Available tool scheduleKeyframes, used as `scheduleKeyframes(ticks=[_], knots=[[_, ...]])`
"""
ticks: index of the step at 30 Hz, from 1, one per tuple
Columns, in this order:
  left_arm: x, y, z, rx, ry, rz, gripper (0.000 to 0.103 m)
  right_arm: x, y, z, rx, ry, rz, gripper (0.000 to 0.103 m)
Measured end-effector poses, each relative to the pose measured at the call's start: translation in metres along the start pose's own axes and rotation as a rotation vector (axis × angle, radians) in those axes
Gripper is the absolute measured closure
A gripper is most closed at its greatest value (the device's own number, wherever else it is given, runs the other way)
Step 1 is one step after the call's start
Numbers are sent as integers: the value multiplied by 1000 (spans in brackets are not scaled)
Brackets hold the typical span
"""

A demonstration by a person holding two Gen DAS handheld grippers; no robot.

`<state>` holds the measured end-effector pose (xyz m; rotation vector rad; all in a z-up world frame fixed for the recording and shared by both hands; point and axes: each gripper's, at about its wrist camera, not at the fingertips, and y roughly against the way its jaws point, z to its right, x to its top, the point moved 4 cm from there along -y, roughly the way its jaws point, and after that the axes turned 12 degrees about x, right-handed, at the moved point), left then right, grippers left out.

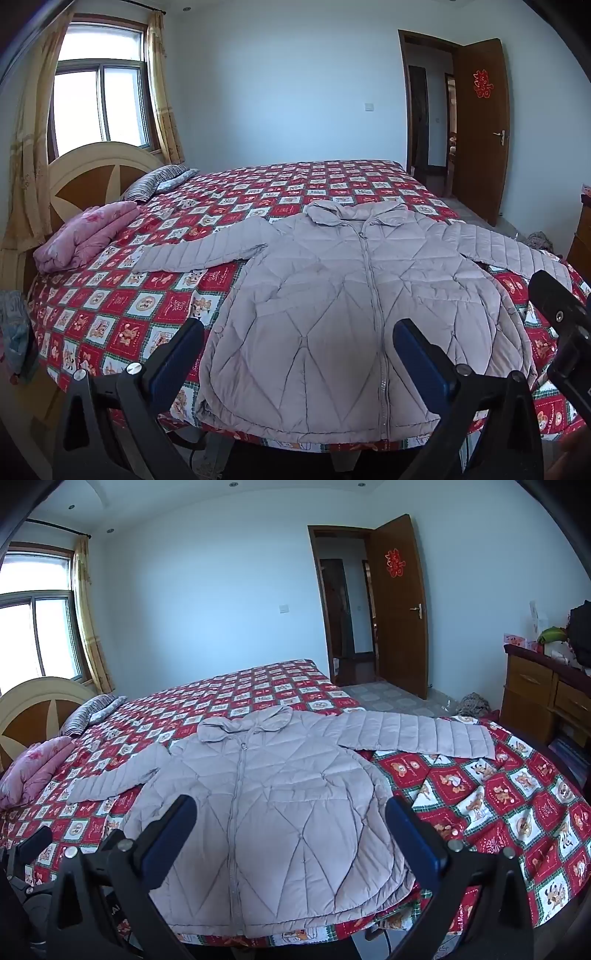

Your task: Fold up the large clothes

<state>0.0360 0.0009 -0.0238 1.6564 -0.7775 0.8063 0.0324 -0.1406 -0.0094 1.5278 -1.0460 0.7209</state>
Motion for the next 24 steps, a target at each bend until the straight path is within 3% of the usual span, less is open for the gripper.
scheduleKeyframes(ticks=[7,24], knots=[[1,-5,5,-56,-11,-13,1,-1,-1,1,4,-4,0,0],[-6,0,6,-42,-30,-13,1,-3,-2,1,3,-4,-11,0]])
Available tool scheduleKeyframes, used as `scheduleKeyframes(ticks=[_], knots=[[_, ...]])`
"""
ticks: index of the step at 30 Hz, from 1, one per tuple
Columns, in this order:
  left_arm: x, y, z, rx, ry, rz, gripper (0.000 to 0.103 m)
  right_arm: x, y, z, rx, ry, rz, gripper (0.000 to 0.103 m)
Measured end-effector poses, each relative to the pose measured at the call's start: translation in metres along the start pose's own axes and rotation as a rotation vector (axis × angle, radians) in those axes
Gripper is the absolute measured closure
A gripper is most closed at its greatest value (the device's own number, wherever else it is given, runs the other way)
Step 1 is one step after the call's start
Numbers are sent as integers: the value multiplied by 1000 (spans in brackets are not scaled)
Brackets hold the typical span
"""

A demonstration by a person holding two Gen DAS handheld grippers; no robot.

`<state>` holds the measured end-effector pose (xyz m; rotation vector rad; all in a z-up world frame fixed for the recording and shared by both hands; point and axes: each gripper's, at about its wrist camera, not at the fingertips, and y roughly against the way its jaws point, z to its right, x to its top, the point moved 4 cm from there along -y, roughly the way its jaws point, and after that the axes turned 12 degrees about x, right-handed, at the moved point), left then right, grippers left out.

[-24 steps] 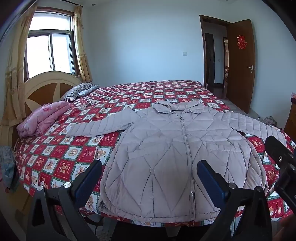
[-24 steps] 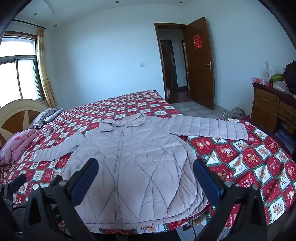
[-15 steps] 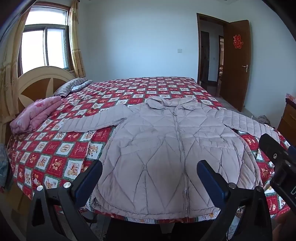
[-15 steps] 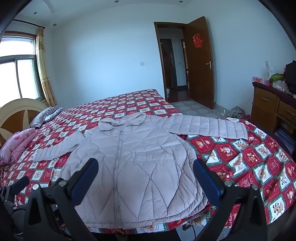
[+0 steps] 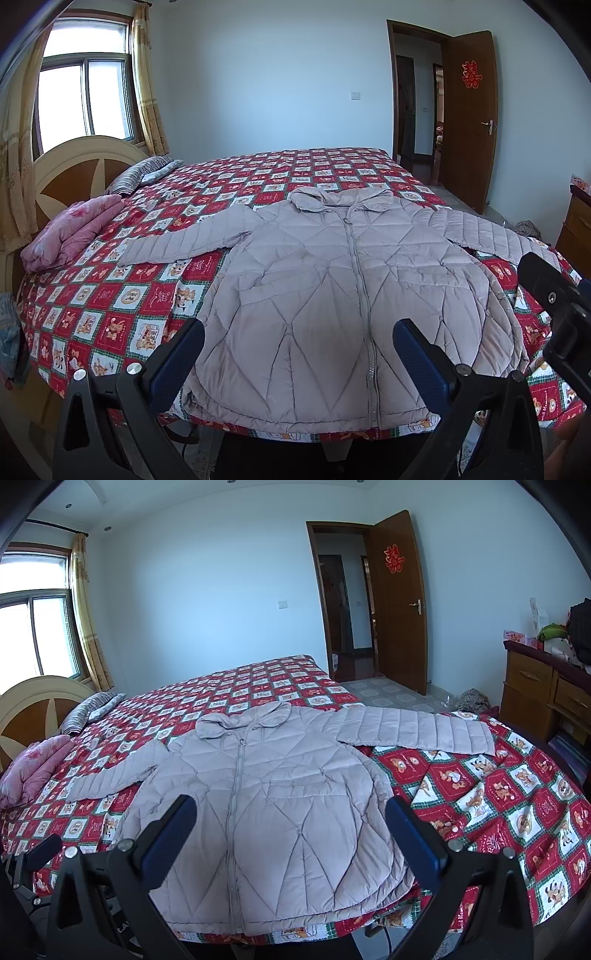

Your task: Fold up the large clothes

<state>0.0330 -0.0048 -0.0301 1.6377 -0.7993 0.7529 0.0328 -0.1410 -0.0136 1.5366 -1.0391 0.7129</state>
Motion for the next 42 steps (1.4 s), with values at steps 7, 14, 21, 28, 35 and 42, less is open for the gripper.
scheduleKeyframes(ticks=[7,14,21,28,35,42], knots=[[0,1,0,2,-3,2,1,0,0,1,0,-3,-1,0],[-1,2,-1,5,-7,5,1,0,0,0,-1,-3,-2,0],[0,2,0,6,-7,4,1,0,0,0,-2,-3,-2,0],[0,2,1,6,-7,5,1,0,0,0,-2,-3,-2,0],[-1,2,2,6,-7,4,1,0,0,0,-3,-3,-2,0],[-1,2,2,6,-8,6,1,0,0,0,-2,-3,-2,0]])
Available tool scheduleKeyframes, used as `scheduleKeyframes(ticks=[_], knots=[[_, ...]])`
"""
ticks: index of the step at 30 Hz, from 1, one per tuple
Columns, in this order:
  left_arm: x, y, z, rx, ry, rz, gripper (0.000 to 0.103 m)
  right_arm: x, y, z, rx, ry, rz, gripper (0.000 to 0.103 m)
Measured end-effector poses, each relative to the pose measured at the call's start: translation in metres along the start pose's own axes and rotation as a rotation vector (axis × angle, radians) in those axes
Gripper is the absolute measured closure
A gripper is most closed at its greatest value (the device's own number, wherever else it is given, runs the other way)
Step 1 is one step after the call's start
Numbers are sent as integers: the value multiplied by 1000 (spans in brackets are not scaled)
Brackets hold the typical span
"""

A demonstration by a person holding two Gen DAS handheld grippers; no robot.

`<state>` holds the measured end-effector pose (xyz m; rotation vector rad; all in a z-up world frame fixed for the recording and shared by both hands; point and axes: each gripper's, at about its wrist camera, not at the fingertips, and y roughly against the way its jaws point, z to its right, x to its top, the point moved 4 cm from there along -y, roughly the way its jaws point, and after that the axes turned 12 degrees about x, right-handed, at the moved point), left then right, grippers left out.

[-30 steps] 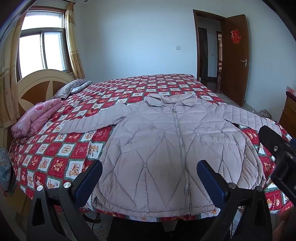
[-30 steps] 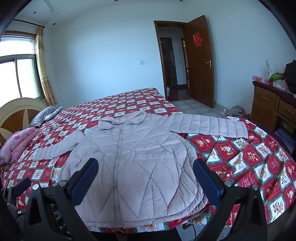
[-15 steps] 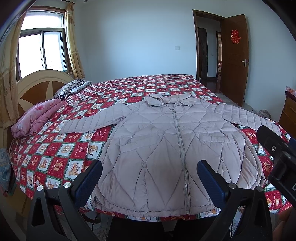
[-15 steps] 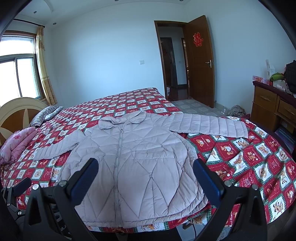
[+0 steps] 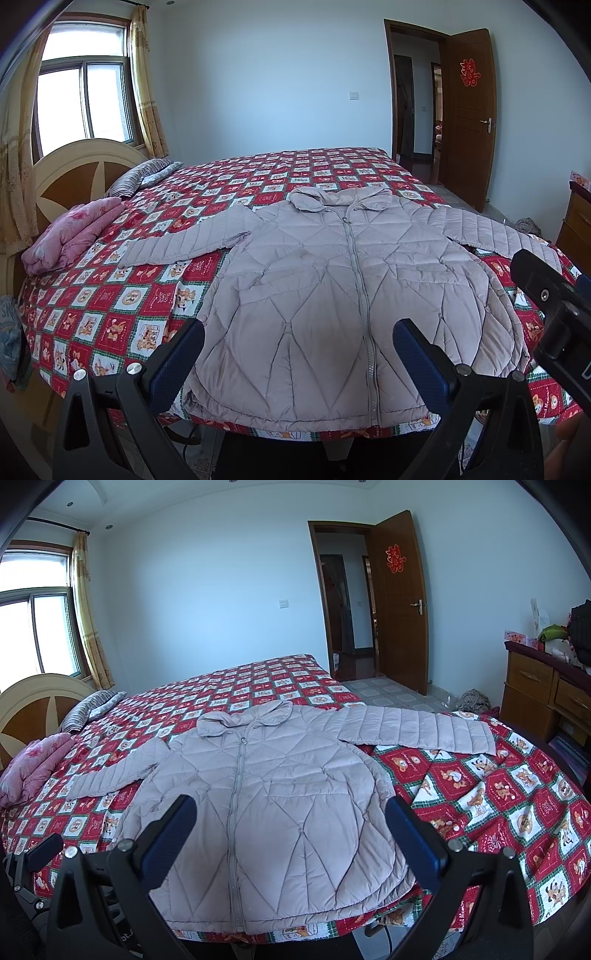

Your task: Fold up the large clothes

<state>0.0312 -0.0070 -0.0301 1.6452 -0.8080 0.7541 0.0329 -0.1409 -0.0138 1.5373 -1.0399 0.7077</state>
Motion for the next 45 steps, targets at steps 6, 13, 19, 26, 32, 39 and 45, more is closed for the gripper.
scheduleKeyframes(ticks=[6,13,19,26,32,39,45], knots=[[0,0,0,1,1,-1,1,0,0,0,0,-1,-2,0],[0,0,0,1,0,-1,1,0,0,0,-1,1,0,0],[0,0,0,0,1,-1,1,0,0,0,0,0,-2,0],[-2,0,6,-4,-5,-6,1,-7,-2,0,-1,0,-6,0],[-3,-7,9,-9,-6,-18,1,-8,-5,4,-9,-4,-5,0],[-13,-45,13,-136,7,-107,1,-9,-30,42,-33,-77,-30,0],[-3,-103,-5,-144,45,-145,1,-7,-55,111,-49,-195,-74,10]])
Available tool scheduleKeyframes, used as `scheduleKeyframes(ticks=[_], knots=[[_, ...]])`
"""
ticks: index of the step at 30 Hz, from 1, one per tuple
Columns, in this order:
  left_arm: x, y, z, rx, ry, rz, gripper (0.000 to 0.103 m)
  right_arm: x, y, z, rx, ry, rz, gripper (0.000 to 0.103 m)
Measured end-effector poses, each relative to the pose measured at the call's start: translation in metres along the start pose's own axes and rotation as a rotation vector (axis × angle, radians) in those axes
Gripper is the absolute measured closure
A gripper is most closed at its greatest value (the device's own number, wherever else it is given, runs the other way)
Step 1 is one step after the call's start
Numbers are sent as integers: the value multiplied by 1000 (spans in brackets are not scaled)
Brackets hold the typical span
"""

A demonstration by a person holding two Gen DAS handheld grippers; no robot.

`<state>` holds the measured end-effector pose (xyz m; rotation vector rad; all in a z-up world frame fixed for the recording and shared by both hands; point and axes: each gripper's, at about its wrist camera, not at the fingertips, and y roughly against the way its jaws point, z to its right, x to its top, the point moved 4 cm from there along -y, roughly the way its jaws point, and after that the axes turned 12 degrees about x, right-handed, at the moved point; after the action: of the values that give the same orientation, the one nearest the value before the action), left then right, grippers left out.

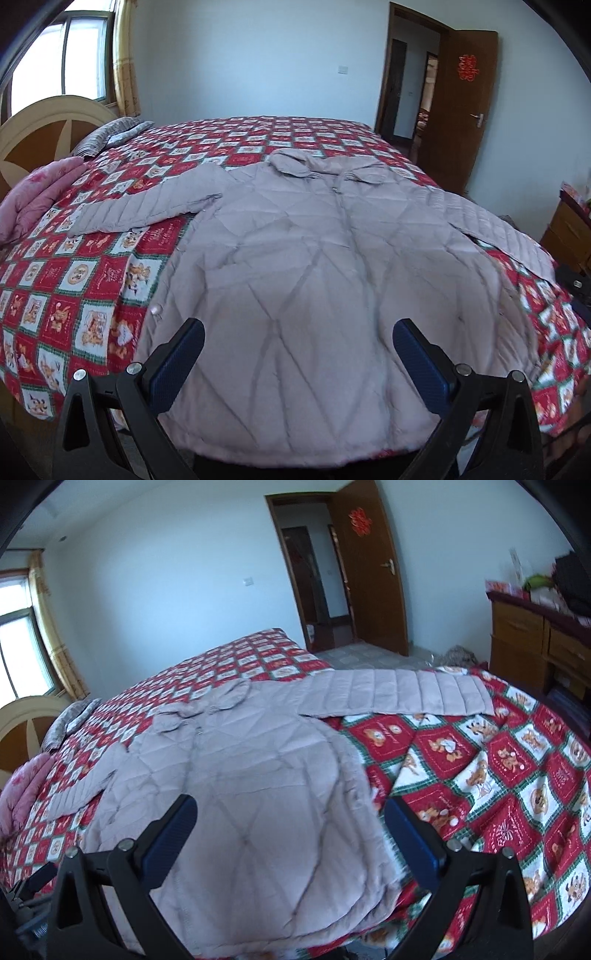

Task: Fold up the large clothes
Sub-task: 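Grasp the jacket sleeve with the right gripper and lift it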

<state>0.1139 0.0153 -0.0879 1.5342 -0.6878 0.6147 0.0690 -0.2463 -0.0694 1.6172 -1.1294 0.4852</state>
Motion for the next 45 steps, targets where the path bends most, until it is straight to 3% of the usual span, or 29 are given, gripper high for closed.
scheduleKeyframes(ticks=[2,4,6,9,11,14,20,23,27,31,34,39,45], knots=[[14,-21,-11,14,27,-21,1,14,-3,32,-17,-42,-10,18],[29,-39,-20,5,61,-36,1,30,-4,66,-37,-77,-8,32],[46,-58,-29,-10,101,-32,1,47,-4,100,-74,-118,8,37],[68,-84,-36,-1,127,15,1,73,3,169,-180,-242,91,37],[76,-104,-39,53,116,27,1,85,1,214,-235,-319,123,37],[85,-140,-42,148,65,7,1,94,-22,266,-276,-419,81,37],[77,-187,-55,211,53,-14,1,96,-63,305,-319,-481,47,37],[67,-203,-57,204,54,-41,1,93,-85,309,-378,-457,-6,42],[55,-209,-56,203,67,-33,1,96,-89,306,-441,-400,-9,63],[54,-210,-48,246,31,-27,1,97,-89,310,-472,-369,-14,76],[53,-213,-48,243,28,-32,1,105,-93,301,-497,-276,-60,88],[53,-215,-52,204,58,-36,1,140,-76,257,-487,-140,18,89],[52,-216,-53,193,64,-35,1,173,-62,159,-421,124,61,89]])
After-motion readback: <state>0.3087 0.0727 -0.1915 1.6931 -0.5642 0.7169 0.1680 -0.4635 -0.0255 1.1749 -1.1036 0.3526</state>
